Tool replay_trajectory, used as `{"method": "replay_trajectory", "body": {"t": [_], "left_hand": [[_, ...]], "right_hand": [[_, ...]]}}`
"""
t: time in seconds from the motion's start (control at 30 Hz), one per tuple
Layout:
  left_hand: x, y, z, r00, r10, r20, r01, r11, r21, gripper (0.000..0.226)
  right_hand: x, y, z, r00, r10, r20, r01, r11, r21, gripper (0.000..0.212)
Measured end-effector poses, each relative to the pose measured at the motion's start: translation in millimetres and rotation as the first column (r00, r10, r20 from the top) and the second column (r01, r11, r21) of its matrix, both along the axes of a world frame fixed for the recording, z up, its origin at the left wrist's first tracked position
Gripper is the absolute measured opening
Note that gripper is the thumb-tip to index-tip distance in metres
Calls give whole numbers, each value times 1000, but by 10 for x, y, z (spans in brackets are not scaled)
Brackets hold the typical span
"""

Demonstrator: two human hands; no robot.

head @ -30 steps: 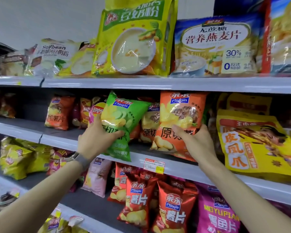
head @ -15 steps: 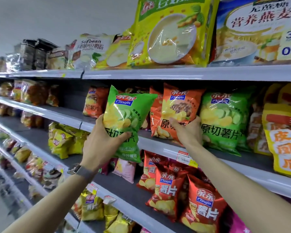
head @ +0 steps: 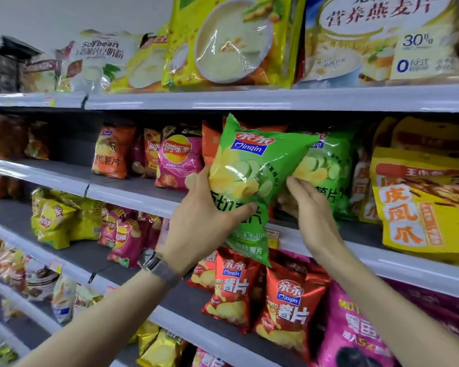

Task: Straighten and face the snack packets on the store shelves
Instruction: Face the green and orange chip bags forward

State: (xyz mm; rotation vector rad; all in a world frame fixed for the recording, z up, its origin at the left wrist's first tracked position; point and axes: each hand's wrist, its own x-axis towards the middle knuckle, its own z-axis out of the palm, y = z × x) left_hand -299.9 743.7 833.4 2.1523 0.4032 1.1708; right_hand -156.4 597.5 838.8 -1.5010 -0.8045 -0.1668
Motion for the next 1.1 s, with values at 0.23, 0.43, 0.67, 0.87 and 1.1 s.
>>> {"method": "replay_trajectory", "body": {"t": [0.23, 0.43, 0.67, 0.87, 1.1], "left_hand": [[420, -500, 159, 992, -117, -56, 119, 992, 30, 96], [767, -743, 441, 937, -348, -25, 346, 936, -66, 60], [962, -758, 451, 896, -444, 11, 442, 888, -123, 77], [966, -700, 116, 901, -432, -22, 426, 895, -130, 81], [917, -823, 150, 925, -370, -89, 364, 928, -72, 68]], "right_hand": [[186, -602, 194, 1000, 25, 6, -23, 987, -159, 58], [611, -781, 636, 995, -87, -41, 82, 991, -103, 28], [761, -869, 638, 994, -91, 52, 93, 995, -42, 57], [737, -983, 356, 996, -38, 76, 49, 988, -143, 64], [671, -1077, 334, 993, -68, 97, 89, 967, -238, 61]]}}
